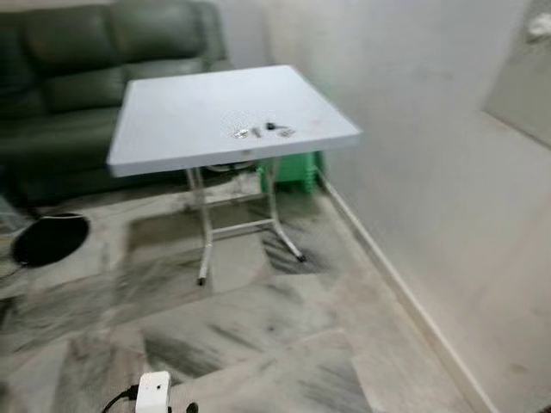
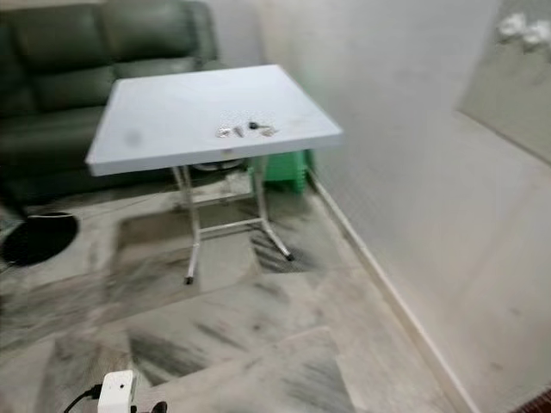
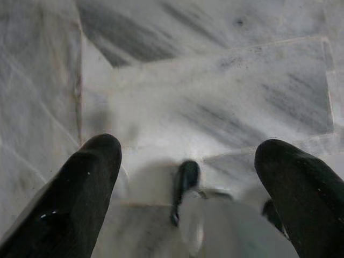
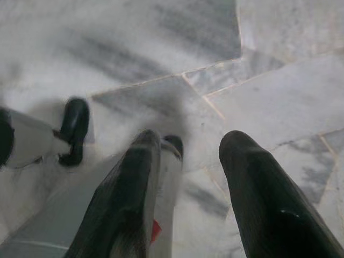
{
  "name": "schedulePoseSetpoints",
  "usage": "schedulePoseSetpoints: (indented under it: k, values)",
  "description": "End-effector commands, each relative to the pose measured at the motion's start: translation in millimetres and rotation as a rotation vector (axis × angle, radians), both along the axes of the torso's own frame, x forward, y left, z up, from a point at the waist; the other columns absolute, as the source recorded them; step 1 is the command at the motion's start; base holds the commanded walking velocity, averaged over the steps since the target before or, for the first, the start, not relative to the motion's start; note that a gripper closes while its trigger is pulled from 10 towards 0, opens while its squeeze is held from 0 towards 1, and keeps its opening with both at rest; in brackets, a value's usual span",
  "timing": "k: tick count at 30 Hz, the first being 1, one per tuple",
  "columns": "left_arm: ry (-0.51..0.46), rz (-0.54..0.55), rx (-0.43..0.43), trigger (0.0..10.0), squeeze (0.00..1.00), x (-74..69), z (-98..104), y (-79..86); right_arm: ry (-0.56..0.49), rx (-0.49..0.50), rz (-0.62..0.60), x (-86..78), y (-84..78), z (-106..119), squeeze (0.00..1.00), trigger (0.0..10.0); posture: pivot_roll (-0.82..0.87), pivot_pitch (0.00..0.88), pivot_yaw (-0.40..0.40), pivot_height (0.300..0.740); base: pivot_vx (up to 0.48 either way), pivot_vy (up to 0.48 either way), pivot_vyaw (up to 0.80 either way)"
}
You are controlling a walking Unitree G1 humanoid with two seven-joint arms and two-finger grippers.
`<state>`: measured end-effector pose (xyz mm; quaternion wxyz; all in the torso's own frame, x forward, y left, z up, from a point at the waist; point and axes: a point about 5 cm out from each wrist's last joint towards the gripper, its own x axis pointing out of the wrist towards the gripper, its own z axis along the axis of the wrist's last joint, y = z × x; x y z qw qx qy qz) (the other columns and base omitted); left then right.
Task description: Hang keys on a hook
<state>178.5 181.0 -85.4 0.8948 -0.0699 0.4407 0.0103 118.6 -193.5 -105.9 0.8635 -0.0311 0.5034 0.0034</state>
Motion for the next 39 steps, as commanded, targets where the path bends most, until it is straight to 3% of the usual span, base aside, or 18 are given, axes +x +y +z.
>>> schedulePoseSetpoints:
  k: [1,11,17,23,29,31,34,39]
  values:
    - [0.015,0.008,0.012,10.0,0.0,-3.7,-1.4,4.7,0.013,0.008,0.008,-2.5,2.3,-1.2,0.0,10.0,-0.06,0.0,0.028,0.74,0.0,0.0,0.8]
    - [0.018,-0.006,0.012,10.0,0.0,-5.0,-1.9,4.6,0.011,0.005,0.017,-1.2,1.4,-0.7,0.0,10.0,-0.06,0.0,0.025,0.74,0.0,0.0,0.8]
    - [-0.033,-0.032,-0.003,10.0,0.0,5.1,3.2,0.5,-0.069,0.04,-0.037,14.0,0.6,5.3,0.0,10.0,-0.06,0.0,0.027,0.74,0.0,0.0,0.13]
    - [-0.214,-0.091,-0.053,10.0,0.0,42.2,25.3,-15.2,-0.257,0.08,-0.036,53.8,-0.3,24.5,0.0,10.0,-0.06,0.0,0.022,0.74,0.0,0.0,0.0]
    - [-0.377,-0.051,-0.088,10.0,0.0,74.6,50.4,-16.3,-0.435,0.098,-0.003,90.6,1.6,47.7,0.0,10.0,-0.06,0.0,0.014,0.74,0.0,0.0,0.0]
    - [-0.473,-0.072,-0.083,10.0,0.0,91.2,66.4,-16.2,-0.551,0.128,0.003,112.2,4.1,64.4,0.0,10.0,-0.05,0.0,0.006,0.74,0.0,0.0,0.0]
    - [-0.52,-0.072,-0.092,10.0,0.0,99.8,75.2,-15.6,-0.614,0.143,0.01,123.0,5.5,74.0,0.0,10.0,-0.05,0.0,0.004,0.74,0.0,0.0,0.0]
    - [-0.717,-0.051,-0.165,10.0,0.0,136.1,118.3,-12.7,-0.834,0.175,0.038,161.4,9.0,114.5,0.0,10.0,-0.04,0.0,-0.005,0.74,0.0,0.0,0.0]
